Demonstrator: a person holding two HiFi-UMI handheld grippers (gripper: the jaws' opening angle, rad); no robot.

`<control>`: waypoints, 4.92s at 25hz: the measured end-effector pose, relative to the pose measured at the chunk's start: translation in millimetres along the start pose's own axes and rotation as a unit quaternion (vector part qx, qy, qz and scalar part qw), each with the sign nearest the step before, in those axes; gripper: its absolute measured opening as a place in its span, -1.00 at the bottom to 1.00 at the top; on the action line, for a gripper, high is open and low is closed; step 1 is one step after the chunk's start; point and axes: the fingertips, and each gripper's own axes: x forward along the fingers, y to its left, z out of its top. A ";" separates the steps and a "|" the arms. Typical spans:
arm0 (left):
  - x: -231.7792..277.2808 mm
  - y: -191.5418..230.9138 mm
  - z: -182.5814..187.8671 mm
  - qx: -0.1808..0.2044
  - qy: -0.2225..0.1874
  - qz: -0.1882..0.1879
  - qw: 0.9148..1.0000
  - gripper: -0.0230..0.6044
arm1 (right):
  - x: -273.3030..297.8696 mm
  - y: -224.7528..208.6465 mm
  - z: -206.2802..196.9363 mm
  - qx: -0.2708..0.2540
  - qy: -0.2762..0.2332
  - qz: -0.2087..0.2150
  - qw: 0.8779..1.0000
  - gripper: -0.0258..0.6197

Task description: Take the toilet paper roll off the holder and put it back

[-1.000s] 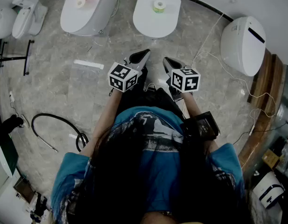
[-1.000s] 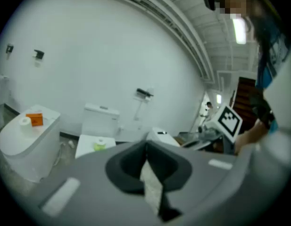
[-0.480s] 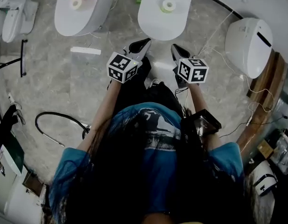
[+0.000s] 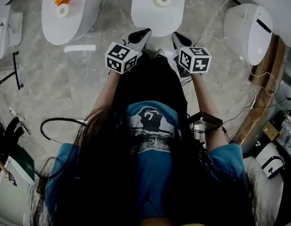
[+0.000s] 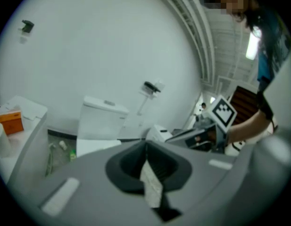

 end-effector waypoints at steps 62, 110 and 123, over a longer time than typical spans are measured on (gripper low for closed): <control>156.5 182.4 -102.8 -0.094 0.074 0.113 0.986 -0.92 | 344.5 -179.8 -9.3 -0.359 0.176 0.014 0.916 0.49; 164.7 147.4 -50.3 -0.076 0.024 0.080 0.994 -0.93 | 210.2 -158.9 27.8 -0.249 0.080 0.033 0.965 0.49; 156.1 162.8 -65.7 -0.089 0.037 0.102 0.990 -0.93 | 352.4 -185.5 -2.9 -0.313 0.171 -0.015 0.934 0.49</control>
